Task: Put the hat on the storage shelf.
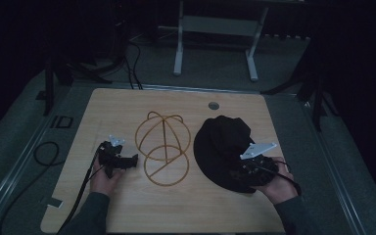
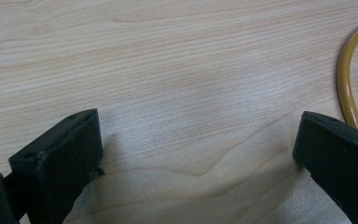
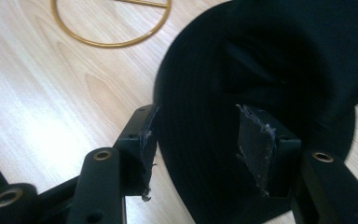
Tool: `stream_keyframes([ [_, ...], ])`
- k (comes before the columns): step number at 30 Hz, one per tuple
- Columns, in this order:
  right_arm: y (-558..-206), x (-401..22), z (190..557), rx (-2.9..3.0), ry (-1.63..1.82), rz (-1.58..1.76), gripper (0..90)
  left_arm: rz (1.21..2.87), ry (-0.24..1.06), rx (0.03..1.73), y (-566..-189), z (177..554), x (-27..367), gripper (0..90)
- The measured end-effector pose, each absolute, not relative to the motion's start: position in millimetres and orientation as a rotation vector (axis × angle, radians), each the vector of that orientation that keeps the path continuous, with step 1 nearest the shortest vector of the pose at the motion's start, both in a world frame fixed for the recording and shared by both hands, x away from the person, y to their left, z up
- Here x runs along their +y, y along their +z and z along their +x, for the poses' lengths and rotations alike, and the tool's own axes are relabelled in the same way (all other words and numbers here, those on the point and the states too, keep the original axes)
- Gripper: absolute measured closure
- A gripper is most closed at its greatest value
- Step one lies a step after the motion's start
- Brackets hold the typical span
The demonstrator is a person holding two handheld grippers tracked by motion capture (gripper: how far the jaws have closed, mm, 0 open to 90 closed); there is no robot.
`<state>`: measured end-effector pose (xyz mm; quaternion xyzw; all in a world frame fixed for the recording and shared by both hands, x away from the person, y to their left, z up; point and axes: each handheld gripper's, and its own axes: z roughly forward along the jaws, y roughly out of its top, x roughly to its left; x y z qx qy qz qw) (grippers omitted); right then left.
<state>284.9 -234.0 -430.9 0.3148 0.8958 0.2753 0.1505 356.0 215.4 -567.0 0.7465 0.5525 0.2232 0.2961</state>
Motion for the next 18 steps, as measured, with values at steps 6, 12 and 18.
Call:
stream_keyframes([
  [6,-426,-247,285,2.533,0.787,0.950,46.1,1.986,0.593,1.470,-567,356,215,1.5],
  [12,-423,-255,286,2.504,0.764,0.989,44.5,1.985,0.594,1.469,-567,356,215,1.5],
  [18,-427,-259,293,2.500,0.710,1.029,42.2,1.986,0.594,1.470,-567,356,215,1.5],
])
